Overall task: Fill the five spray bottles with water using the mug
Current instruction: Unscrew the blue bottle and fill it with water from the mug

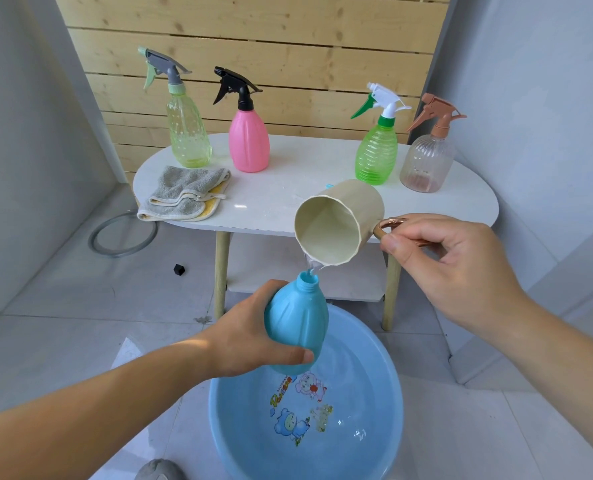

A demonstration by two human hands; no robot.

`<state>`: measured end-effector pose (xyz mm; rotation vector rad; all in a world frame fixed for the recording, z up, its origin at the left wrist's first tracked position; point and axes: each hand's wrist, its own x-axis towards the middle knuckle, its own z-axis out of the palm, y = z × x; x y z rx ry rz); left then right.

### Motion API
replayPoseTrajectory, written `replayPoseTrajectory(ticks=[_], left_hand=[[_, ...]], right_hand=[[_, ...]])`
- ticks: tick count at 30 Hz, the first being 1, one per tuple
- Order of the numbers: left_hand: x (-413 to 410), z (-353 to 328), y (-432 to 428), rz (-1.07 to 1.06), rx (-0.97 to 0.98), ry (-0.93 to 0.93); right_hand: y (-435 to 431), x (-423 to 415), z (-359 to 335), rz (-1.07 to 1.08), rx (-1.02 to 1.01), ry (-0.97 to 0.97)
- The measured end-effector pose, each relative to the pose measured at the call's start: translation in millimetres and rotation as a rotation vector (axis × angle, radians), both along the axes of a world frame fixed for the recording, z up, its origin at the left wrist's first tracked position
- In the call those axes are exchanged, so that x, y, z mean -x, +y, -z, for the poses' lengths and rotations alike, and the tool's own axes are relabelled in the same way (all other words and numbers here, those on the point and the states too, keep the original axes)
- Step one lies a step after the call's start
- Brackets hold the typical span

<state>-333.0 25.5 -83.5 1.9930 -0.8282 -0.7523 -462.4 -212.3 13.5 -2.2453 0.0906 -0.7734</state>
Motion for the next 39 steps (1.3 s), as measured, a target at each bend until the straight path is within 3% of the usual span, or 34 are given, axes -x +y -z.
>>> replayPoseTrajectory(ticks=[14,39], left_hand=[[0,-1,0,-0.004,-0.016,-0.015],[1,-1,1,-0.022,-0.008,0.002]], right_hand=[[0,-1,2,-0.02,0.118,-0.101],[-1,-3,9,-0.123,0.603,-0.3]])
